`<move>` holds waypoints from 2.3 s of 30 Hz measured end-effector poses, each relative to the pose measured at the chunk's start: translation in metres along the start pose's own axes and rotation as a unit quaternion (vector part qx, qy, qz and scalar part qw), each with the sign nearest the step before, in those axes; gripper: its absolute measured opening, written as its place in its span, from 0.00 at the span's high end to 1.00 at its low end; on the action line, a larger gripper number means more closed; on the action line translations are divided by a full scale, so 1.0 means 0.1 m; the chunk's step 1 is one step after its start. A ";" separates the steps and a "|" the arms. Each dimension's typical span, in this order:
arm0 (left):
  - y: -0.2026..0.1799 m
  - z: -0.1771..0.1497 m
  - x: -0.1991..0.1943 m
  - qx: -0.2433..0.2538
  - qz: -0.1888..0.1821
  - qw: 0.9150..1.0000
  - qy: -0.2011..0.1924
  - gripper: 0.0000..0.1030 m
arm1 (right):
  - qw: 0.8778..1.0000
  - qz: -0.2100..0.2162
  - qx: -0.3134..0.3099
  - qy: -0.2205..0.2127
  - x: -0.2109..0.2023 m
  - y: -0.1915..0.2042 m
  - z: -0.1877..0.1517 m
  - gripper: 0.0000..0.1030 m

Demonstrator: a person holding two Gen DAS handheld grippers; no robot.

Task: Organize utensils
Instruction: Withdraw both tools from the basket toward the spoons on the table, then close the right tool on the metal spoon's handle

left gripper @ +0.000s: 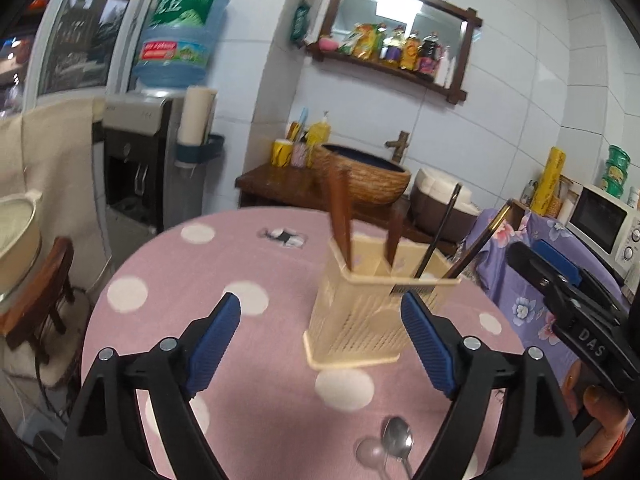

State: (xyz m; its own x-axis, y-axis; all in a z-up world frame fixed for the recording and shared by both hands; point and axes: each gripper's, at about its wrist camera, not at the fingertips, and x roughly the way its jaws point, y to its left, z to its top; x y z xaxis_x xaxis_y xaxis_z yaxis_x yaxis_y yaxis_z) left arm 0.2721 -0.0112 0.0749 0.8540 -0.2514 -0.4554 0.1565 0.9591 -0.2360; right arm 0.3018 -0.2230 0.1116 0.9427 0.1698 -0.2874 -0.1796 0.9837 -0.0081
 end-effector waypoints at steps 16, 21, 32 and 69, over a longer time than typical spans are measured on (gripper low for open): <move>0.30 -0.73 0.00 0.008 0.075 0.995 0.062 0.12 | 0.984 0.002 0.070 0.163 0.04 -0.08 -1.17 0.28; 0.33 -0.83 -0.01 0.011 0.083 0.994 0.070 0.07 | 0.982 -0.009 0.061 0.179 0.02 -0.04 -1.36 0.28; 0.28 -0.96 0.02 0.022 0.092 0.992 0.087 0.06 | 0.973 0.007 0.029 0.227 0.12 0.19 -1.57 0.34; 0.20 -1.03 0.06 0.022 0.082 0.991 0.105 0.06 | 0.958 -0.012 0.030 0.286 0.37 0.15 -1.71 0.55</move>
State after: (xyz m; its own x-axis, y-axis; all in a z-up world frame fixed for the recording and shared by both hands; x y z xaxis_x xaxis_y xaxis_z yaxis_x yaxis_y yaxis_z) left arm 0.2289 -0.0068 -0.0209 0.7488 -0.1092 -0.6537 0.0497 0.9928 -0.1090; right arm 0.2856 -0.2118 -0.0629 0.6342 0.1032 -0.7663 -0.1268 0.9915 0.0286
